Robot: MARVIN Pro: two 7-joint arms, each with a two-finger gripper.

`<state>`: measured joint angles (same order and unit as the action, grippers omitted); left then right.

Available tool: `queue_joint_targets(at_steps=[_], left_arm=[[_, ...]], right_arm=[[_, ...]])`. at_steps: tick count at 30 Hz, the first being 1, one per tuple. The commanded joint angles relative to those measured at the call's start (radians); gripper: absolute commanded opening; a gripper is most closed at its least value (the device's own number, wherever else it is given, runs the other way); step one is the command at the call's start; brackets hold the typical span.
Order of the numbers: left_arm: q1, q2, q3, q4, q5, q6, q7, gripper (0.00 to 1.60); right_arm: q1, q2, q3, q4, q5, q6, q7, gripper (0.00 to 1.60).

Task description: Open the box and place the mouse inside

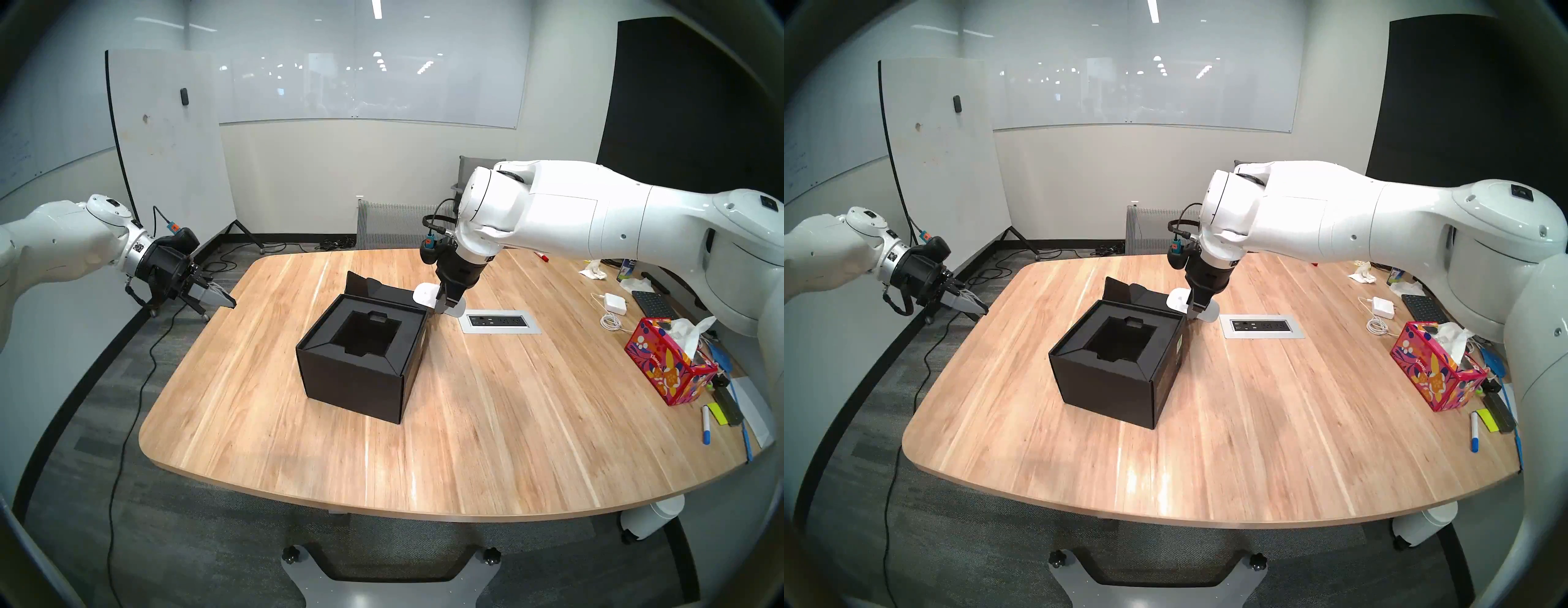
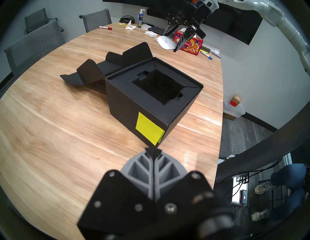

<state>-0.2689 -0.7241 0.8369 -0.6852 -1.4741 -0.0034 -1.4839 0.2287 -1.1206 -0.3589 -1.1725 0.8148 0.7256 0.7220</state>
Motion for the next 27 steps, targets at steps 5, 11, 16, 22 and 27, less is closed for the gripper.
queue_joint_targets(at_steps=[5,11,16,22,27], left_arm=[[-0.022,0.0,-0.003,-0.001,-0.008,0.0,0.0,0.0],[-0.022,0.0,-0.002,-0.001,-0.008,0.0,0.0,0.0],[-0.022,0.0,-0.001,-0.001,-0.009,0.0,0.0,0.0],[-0.022,0.0,-0.001,-0.001,-0.009,0.0,0.0,0.0],[-0.022,-0.001,-0.001,-0.001,-0.01,0.0,0.0,0.0]], right_arm=[[0.019,-0.008,0.017,0.024,-0.006,-0.026,0.01,0.0],[0.018,-0.01,0.017,0.029,-0.011,-0.032,0.018,0.0],[0.017,-0.012,0.018,0.033,-0.015,-0.035,0.024,0.0],[0.016,-0.013,0.02,0.037,-0.019,-0.038,0.03,0.0],[0.014,-0.029,0.027,0.062,-0.024,-0.054,0.024,0.0]])
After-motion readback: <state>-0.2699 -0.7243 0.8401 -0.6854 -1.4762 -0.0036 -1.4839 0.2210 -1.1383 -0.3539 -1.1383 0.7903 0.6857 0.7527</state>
